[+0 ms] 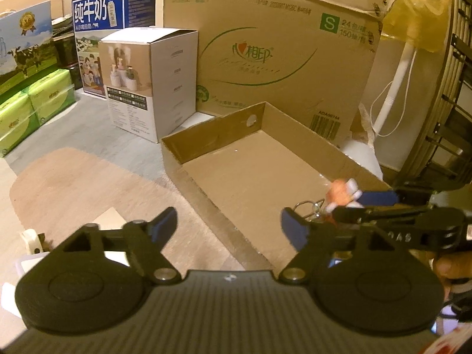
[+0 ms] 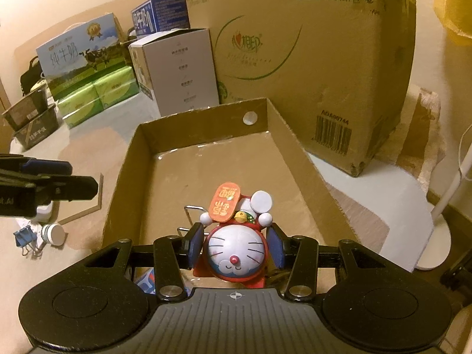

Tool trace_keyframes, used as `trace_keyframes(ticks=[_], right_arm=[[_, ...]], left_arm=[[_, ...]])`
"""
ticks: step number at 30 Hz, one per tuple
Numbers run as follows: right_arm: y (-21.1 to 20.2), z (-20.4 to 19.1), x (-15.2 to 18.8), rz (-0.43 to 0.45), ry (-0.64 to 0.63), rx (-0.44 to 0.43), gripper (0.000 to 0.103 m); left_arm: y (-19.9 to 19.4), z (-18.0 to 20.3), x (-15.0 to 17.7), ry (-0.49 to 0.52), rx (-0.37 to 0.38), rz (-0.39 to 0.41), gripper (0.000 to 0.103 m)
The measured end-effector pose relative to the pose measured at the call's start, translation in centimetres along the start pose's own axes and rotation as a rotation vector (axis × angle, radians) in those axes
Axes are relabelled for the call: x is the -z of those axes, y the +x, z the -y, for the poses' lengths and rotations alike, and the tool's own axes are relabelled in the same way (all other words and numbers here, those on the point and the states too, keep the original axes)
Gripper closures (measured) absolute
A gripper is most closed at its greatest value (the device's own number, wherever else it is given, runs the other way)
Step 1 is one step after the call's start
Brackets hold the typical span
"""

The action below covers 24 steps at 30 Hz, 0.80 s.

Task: Organize rigid objects
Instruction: 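Lower the Doraemon figure into the tray and open the right tool, then move both tools back toward the remote, clip and pill bottle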

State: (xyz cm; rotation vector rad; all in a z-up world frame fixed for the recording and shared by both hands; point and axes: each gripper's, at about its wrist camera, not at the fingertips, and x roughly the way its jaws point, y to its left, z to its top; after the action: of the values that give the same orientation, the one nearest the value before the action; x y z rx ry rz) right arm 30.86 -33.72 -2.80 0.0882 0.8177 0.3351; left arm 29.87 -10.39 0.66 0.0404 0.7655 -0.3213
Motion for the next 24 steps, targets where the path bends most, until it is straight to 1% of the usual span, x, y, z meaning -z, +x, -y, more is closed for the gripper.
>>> trace_keyframes(ticks=[1, 2, 3, 4, 10, 14, 24], right_arm=[[-0.1, 0.0, 0.0, 0.009, 0.003, 0.000, 0.046], [-0.3, 0.0, 0.0, 0.024, 0.001, 0.006, 0.033], [-0.6, 0.0, -0.1, 0.041, 0.001, 0.016, 0.028], [-0.9, -0.1, -0.1, 0.053, 0.002, 0.025, 0.025], [-2.4, -0.5, -0.1, 0.067, 0.007, 0.042, 0.025], [-3.5, -1.1, 0.0, 0.055, 0.013, 0.043, 0.025], [-7.2, -4.6, 0.9, 0.075, -0.004, 0.018, 0.025]], left_arm=[[-0.2, 0.0, 0.1, 0.001, -0.004, 0.003, 0.020], [-0.4, -0.1, 0.3, -0.001, -0.009, 0.005, 0.018], [-0.6, -0.2, 0.5, -0.005, -0.012, 0.006, 0.018], [-0.8, -0.3, 0.6, -0.008, -0.013, 0.007, 0.017], [-2.5, -0.5, 1.5, -0.019, -0.021, 0.009, 0.017], [-4.2, -0.8, 2.2, -0.035, -0.031, 0.019, 0.017], [-9.2, -2.0, 4.8, -0.080, -0.072, 0.039, 0.017]])
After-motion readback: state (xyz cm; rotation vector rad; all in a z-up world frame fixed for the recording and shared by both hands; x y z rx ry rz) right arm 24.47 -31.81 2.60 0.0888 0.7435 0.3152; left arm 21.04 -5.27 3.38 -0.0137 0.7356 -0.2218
